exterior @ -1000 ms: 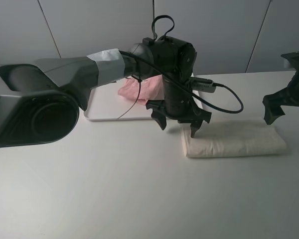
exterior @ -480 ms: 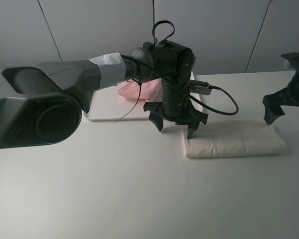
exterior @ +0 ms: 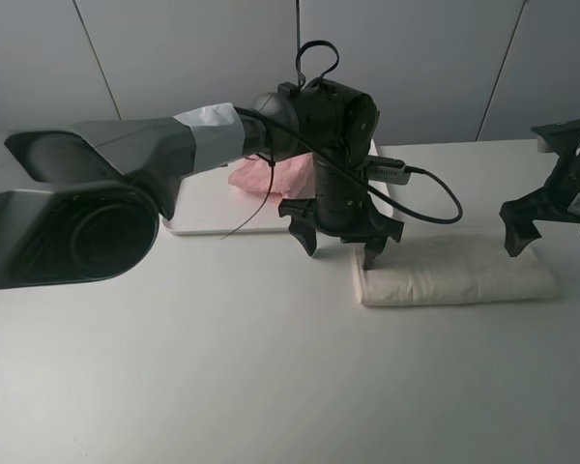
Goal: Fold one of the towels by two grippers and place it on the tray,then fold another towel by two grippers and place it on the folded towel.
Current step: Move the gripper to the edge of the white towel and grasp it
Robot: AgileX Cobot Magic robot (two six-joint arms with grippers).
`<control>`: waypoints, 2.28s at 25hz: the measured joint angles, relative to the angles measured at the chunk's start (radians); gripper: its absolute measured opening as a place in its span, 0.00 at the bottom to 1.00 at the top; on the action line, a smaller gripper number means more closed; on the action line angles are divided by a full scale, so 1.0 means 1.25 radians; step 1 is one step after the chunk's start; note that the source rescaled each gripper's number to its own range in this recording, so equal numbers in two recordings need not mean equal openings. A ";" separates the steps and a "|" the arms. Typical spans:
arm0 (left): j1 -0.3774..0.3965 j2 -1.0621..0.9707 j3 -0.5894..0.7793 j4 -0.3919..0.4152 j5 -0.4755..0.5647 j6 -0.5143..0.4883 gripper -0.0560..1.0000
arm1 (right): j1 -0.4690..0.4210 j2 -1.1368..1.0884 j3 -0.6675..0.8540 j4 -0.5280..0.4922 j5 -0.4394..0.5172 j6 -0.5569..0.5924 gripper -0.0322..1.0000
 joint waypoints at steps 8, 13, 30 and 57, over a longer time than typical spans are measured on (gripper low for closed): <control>0.000 0.000 0.000 0.000 0.000 0.019 1.00 | 0.000 0.077 -0.009 -0.006 -0.025 0.018 1.00; 0.000 0.000 0.000 0.000 0.000 0.021 1.00 | 0.000 0.093 -0.010 -0.006 -0.037 0.022 1.00; 0.000 0.000 0.000 -0.009 0.000 0.036 1.00 | 0.000 0.116 -0.013 0.012 -0.056 0.029 0.61; 0.000 0.000 0.000 -0.011 -0.002 0.053 1.00 | 0.005 0.129 -0.001 0.095 -0.080 -0.004 0.06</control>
